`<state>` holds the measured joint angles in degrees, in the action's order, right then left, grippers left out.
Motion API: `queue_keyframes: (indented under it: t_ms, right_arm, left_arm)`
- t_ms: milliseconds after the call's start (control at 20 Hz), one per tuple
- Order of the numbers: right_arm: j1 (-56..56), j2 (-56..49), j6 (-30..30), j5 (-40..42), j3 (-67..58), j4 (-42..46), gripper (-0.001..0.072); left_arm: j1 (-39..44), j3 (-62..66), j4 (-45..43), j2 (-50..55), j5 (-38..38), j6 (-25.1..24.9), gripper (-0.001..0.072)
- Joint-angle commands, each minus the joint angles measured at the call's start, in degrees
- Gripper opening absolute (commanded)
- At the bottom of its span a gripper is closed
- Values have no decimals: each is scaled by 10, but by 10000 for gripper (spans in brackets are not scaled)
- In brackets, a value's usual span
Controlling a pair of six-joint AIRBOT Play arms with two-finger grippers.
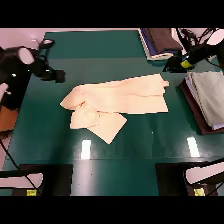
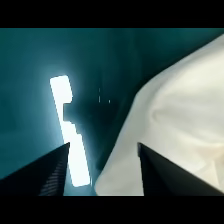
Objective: Fold the shirts.
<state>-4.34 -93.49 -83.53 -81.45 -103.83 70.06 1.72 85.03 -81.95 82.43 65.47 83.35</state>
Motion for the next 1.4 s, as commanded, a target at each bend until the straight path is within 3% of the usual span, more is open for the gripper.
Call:
queue_keyframes:
  t_ms: [0,100,400,500,550,750,850,1150,1250,1300,1350]
  right_arm:
    - [-7,22,17,-46,-14,0,484]
    - [-4,37,17,-54,-14,0,484]
    - [25,64,17,-53,-14,0,483]
    - [33,63,17,-54,-14,0,482]
    - [35,63,17,-53,-14,0,448]
    - [47,63,17,-60,-14,0,439]
    - [47,63,17,-71,-14,0,439]
    - [47,63,16,-80,-14,0,439]
    - [47,64,16,-87,-14,0,439]
    - [47,64,16,-91,-14,0,439]
    - [47,64,16,-92,-14,0,439]
  left_arm:
    - [-80,-4,98,-12,87,4,505]
    - [-96,-76,129,-46,82,2,505]
    - [-95,-379,185,-193,-37,-3,505]
    - [-85,-443,249,-206,-90,-56,505]
    - [-74,-464,269,-206,-126,-65,505]
    - [-10,-489,296,-204,-308,-66,505]
    - [1,-488,300,-201,-360,-45,504]
    - [0,-465,296,-192,-393,-34,468]
    - [0,-432,274,-191,-408,-35,145]
    - [0,-417,260,-191,-416,-36,22]
    - [0,-404,251,-191,-422,-34,22]
